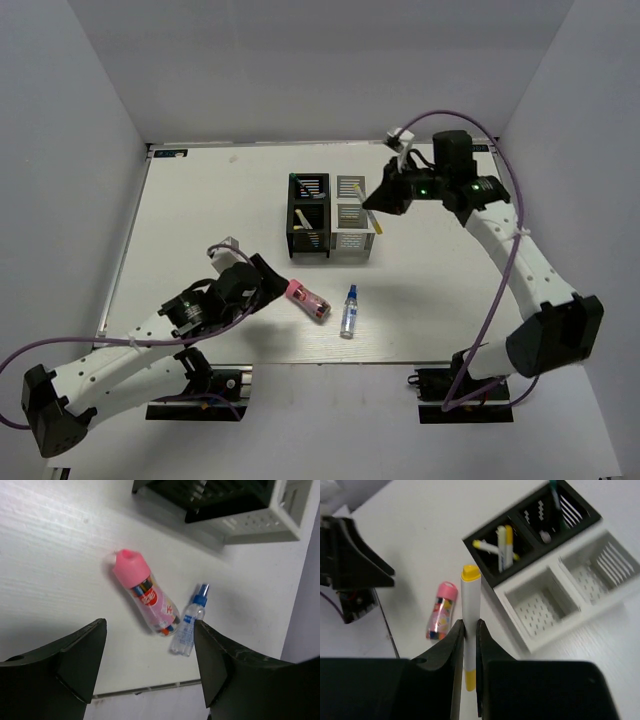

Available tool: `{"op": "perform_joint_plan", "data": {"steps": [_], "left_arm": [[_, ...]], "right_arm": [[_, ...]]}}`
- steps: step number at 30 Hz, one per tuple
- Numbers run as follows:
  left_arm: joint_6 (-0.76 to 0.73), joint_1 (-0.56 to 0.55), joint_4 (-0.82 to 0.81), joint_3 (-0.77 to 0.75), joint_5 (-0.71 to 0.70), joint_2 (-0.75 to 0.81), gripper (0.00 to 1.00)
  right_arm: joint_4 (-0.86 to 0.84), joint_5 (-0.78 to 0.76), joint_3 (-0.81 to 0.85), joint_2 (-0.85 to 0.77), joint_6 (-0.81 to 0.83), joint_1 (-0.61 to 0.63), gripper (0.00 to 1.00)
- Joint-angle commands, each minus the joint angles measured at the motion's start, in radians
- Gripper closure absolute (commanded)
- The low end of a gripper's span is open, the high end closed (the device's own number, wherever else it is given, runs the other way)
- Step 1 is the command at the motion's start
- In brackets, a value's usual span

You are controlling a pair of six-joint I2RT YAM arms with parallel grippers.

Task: Sort the stationery into containers
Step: Place the stationery into the container

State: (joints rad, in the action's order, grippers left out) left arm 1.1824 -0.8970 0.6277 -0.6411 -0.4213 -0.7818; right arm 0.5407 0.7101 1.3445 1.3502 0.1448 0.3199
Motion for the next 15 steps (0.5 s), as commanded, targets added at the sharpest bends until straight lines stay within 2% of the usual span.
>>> {"op": "perform_joint_plan", "data": {"steps": [1, 3, 4, 6, 9, 12, 15], "left_arm": [[0.110, -0.002, -0.022, 0.060, 0.122, -0.004, 0.19], [0.143, -0.002, -0.057, 0.101, 0.153, -0.004, 0.19], [0.176, -0.002, -0.089, 0.112, 0.177, -0.004, 0.05], [0.200, -0.002, -0.112, 0.121, 0.191, -0.023, 0.04], [0.223, -0.002, -0.122, 0.110, 0.179, -0.053, 0.04], [0.246, -0.002, -0.122, 0.098, 0.136, -0.065, 0.00], [0.308, -0.002, -0.158, 0.098, 0.136, -0.086, 0.00]], "right_arm": [[-0.137, 0.186, 0.099, 0.104, 0.007, 0.062, 1.00], [-0.272, 0.230, 0.137, 0.182, -0.010, 0.100, 1.00], [-0.312, 0.236, 0.142, 0.200, -0.031, 0.108, 1.00], [-0.477, 0.287, 0.154, 0.263, -0.039, 0.140, 1.00], [-0.525, 0.304, 0.231, 0.367, -0.007, 0.191, 1.00], [-0.614, 0.368, 0.271, 0.481, -0.066, 0.208, 1.00], [-0.799, 0.367, 0.230, 0.506, -0.080, 0.223, 1.00]]}}
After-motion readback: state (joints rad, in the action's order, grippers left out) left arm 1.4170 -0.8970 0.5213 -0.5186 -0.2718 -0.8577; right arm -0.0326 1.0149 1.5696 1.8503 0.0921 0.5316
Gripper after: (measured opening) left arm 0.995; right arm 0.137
